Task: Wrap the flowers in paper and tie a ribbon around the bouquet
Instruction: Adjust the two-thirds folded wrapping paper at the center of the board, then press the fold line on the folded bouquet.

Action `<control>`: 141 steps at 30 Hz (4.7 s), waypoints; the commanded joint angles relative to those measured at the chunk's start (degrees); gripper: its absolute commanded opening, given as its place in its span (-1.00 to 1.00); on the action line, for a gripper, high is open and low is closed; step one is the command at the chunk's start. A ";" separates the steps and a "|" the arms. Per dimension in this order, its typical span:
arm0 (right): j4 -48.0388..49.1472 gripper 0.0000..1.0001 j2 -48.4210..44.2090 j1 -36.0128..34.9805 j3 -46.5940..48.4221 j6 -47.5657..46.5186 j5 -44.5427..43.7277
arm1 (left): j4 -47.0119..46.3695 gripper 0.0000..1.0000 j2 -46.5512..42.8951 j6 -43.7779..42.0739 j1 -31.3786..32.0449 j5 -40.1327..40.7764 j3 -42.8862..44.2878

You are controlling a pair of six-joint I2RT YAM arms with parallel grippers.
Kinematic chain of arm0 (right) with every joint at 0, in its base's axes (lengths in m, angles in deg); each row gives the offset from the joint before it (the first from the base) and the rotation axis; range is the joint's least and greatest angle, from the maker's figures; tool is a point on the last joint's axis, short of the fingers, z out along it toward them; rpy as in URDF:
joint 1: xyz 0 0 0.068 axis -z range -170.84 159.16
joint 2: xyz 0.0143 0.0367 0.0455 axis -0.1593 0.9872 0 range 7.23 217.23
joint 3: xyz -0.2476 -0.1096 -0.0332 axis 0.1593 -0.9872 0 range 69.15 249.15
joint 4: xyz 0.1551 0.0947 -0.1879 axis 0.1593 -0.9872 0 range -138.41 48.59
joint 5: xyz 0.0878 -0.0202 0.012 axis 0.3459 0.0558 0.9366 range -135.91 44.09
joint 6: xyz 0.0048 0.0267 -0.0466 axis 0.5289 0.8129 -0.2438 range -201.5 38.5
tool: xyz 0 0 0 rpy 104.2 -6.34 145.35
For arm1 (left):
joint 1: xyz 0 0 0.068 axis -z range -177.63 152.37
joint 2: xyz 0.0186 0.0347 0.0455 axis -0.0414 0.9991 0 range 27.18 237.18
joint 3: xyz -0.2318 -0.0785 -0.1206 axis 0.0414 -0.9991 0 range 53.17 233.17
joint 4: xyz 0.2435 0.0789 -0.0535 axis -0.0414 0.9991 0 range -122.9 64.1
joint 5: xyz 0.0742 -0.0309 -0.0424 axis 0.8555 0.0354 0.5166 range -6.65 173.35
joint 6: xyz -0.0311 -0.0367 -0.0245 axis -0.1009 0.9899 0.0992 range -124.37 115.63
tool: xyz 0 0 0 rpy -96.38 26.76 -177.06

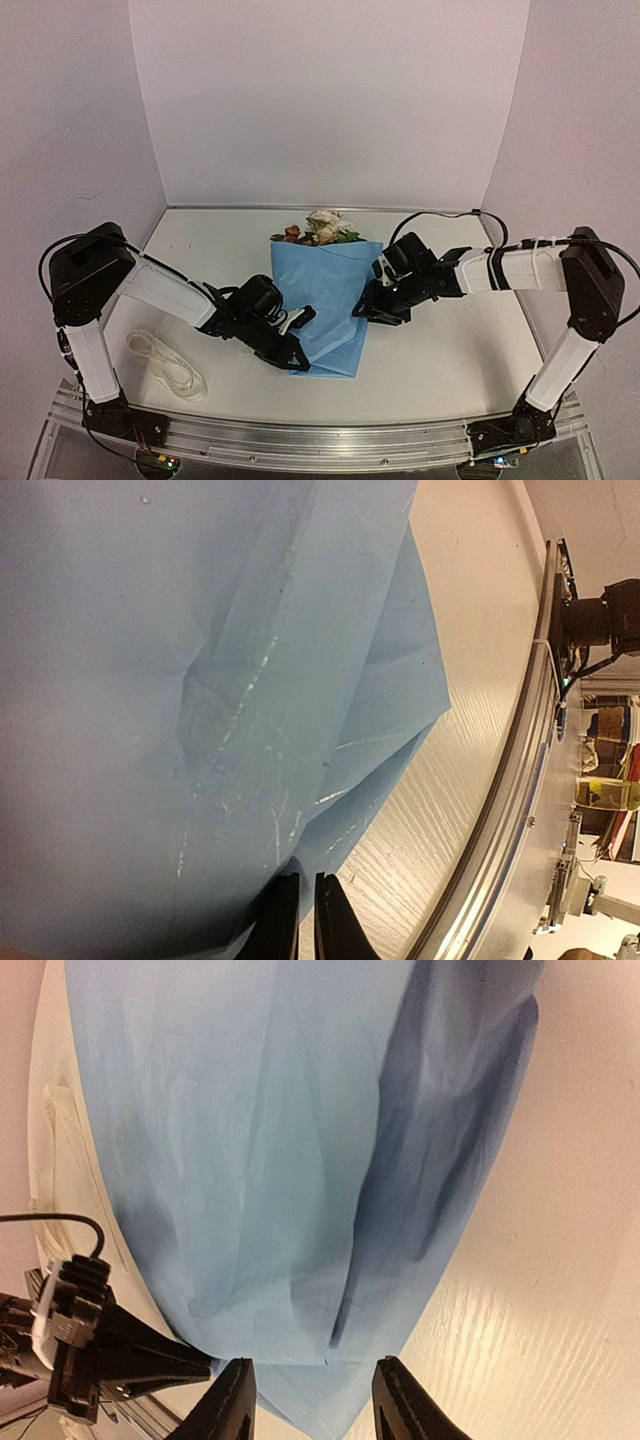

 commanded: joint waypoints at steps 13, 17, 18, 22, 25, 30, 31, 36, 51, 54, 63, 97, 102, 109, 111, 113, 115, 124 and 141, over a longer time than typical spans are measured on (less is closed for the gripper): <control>0.99 -0.37 7.59 2.23 7.13 0.36 0.28 | 0.22 -0.86 -0.01 -1.01 0.19 -0.46 2.34; 1.13 -0.70 7.48 2.23 6.94 0.21 0.61 | 0.08 -0.86 -0.18 -0.96 0.20 -0.38 2.03; 1.14 -0.85 7.50 2.23 7.05 0.29 0.97 | -0.07 -0.86 -0.34 -0.87 0.20 -0.40 1.93; 1.31 -1.00 6.16 2.09 5.95 0.31 0.91 | -0.33 -0.84 -0.93 -0.61 0.19 -0.16 1.64; 1.68 -1.00 2.48 1.46 2.18 -0.44 -1.88 | -0.68 -0.78 -1.39 -0.36 0.19 -0.30 1.51; 1.28 -1.00 -2.72 -0.35 -3.35 -2.30 -7.12 | -2.76 -0.64 -3.89 0.76 0.01 -1.35 0.24; 1.10 -1.00 -2.98 -0.73 -3.77 -2.59 -7.67 | -3.25 -0.61 -4.43 1.10 -0.12 -1.65 -0.07; 1.03 -1.00 -0.96 -1.32 -3.59 -2.72 -7.84 | -5.43 -0.51 -5.27 2.58 -0.92 -2.73 -0.69; 0.05 -1.00 2.58 -1.54 -2.67 -4.57 -9.16 | -1.56 -0.65 3.84 3.61 -1.75 1.71 2.37; -1.59 -1.00 0.94 -1.65 -2.39 -4.52 -8.64 | -0.21 -0.66 4.49 3.22 -1.75 2.36 2.76; -6.85 -0.56 -8.05 -2.99 0.47 -5.05 -3.18 | 1.41 -0.67 5.50 2.30 -1.74 2.43 3.01; 27.11 -0.86 15.46 -7.64 -13.53 10.97 0.38 | -1.90 -0.51 4.50 5.17 -2.06 -0.58 3.79; 26.92 -0.87 16.15 -7.70 -14.16 10.97 -0.09 | -4.24 -0.50 7.49 9.78 -5.28 -0.54 4.79; 25.71 -0.87 15.79 -7.71 -14.53 10.26 0.08 | -5.30 -0.44 10.27 13.44 -10.22 0.11 6.38; 25.66 -0.87 15.38 -7.70 -14.97 10.04 -0.10 | -4.14 -0.43 10.96 14.08 -11.33 1.11 7.71; 25.49 -0.87 15.16 -7.69 -15.19 9.84 -0.06 | -2.77 -0.43 11.71 15.06 -12.57 1.96 9.15; 25.19 -0.87 15.07 -7.70 -15.16 9.67 0.08 | -1.88 -0.43 12.19 15.97 -13.78 2.65 10.62; 24.96 -0.88 14.31 -7.66 -15.90 8.79 0.20 | 3.24 -0.42 16.08 16.09 -18.26 4.67 19.55; 25.05 -0.89 13.92 -7.70 -16.26 8.48 0.77 | 15.96 -0.41 29.18 12.43 -27.18 3.76 44.34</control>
